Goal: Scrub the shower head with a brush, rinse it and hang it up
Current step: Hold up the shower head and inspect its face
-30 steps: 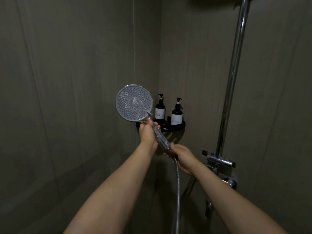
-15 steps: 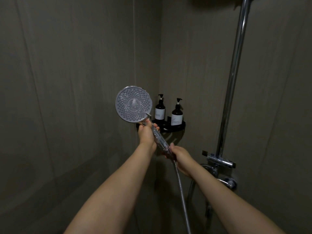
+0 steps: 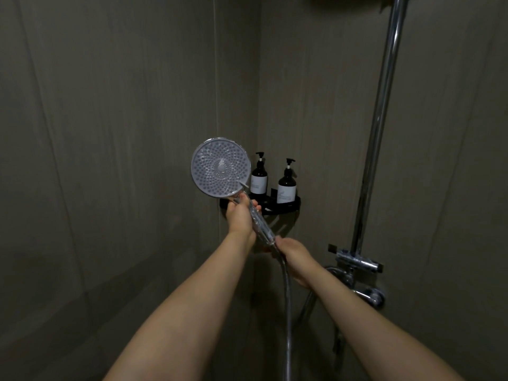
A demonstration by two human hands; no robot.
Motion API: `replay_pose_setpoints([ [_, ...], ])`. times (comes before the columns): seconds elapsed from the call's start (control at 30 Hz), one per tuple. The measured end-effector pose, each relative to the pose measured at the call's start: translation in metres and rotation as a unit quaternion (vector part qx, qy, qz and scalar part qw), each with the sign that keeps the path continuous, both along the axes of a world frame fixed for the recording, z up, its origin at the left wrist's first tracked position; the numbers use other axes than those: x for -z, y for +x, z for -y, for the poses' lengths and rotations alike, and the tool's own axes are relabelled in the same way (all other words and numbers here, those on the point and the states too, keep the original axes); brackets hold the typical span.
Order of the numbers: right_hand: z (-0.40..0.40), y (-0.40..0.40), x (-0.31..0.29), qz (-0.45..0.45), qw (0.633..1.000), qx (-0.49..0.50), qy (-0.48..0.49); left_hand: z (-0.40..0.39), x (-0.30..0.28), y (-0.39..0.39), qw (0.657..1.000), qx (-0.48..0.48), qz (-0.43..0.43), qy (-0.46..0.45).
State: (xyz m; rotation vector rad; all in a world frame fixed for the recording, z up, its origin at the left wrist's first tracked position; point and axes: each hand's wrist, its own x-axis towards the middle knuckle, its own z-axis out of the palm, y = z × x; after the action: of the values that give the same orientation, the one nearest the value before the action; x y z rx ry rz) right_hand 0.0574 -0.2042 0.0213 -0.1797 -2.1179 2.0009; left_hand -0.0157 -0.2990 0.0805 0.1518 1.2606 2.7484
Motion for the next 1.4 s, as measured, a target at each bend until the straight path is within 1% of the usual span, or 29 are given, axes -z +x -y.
replay_pose_setpoints([
  [0.07, -0.003, -0.002, 0.002, -0.004, 1.000, 0.010, 0.021, -0.001, -0.001, 0.001, 1.000, -0.003, -0.002, -0.003],
  [0.13, -0.004, -0.002, 0.002, -0.006, 1.000, -0.002, 0.005, -0.001, -0.003, 0.000, 1.000, -0.008, -0.007, -0.012],
  [0.2, -0.004, -0.003, 0.001, 0.012, 1.000, -0.027, -0.007, 0.000, -0.003, 0.001, 1.000, -0.005, -0.009, -0.026],
  [0.3, -0.004, -0.005, 0.003, 0.007, 1.000, -0.006, 0.025, 0.000, -0.002, 0.002, 1.000, -0.004, -0.011, -0.010],
  [0.4, -0.002, -0.004, 0.001, 0.008, 1.000, -0.002, 0.009, 0.001, -0.002, 0.001, 1.000, -0.002, -0.008, -0.004],
  [0.5, -0.002, -0.004, 0.001, 0.014, 0.999, 0.007, 0.048, 0.002, 0.000, 0.001, 1.000, 0.000, -0.005, -0.005],
  [0.6, -0.004, -0.003, 0.003, 0.007, 1.000, 0.010, 0.021, 0.003, 0.000, 0.002, 1.000, 0.002, -0.001, 0.001],
  [0.7, -0.004, 0.000, 0.003, 0.010, 0.998, 0.016, 0.053, 0.003, 0.000, 0.003, 1.000, 0.005, 0.000, 0.004],
  [0.77, -0.005, 0.000, 0.004, -0.008, 0.999, 0.031, 0.034, 0.002, 0.001, 0.005, 1.000, 0.008, 0.000, 0.012],
  [0.83, -0.004, 0.001, 0.004, -0.005, 1.000, 0.020, 0.005, 0.002, 0.000, 0.006, 1.000, 0.007, 0.000, 0.005],
  [0.9, -0.003, 0.003, 0.004, 0.012, 1.000, -0.003, 0.020, 0.001, -0.001, 0.008, 1.000, 0.004, 0.000, -0.009],
  [0.97, -0.004, 0.002, 0.006, 0.006, 0.999, 0.005, 0.031, 0.000, -0.002, 0.009, 1.000, 0.001, -0.001, -0.013],
  [1.03, -0.004, 0.004, 0.005, 0.000, 1.000, 0.010, -0.007, -0.001, -0.003, 0.010, 1.000, 0.001, -0.002, -0.010],
  [1.1, -0.003, 0.004, 0.004, 0.013, 0.999, -0.008, -0.032, 0.000, -0.003, 0.011, 1.000, 0.001, -0.002, -0.014],
  [1.2, -0.002, 0.004, 0.004, 0.004, 1.000, 0.004, -0.002, 0.001, -0.003, 0.010, 1.000, -0.001, 0.002, -0.011],
  [1.3, -0.001, 0.002, 0.004, 0.006, 0.999, 0.001, -0.032, 0.002, -0.003, 0.010, 1.000, -0.004, 0.000, -0.016],
  [1.4, -0.002, 0.002, 0.004, -0.004, 1.000, 0.005, -0.029, 0.002, -0.004, 0.011, 1.000, -0.002, -0.002, -0.021],
])
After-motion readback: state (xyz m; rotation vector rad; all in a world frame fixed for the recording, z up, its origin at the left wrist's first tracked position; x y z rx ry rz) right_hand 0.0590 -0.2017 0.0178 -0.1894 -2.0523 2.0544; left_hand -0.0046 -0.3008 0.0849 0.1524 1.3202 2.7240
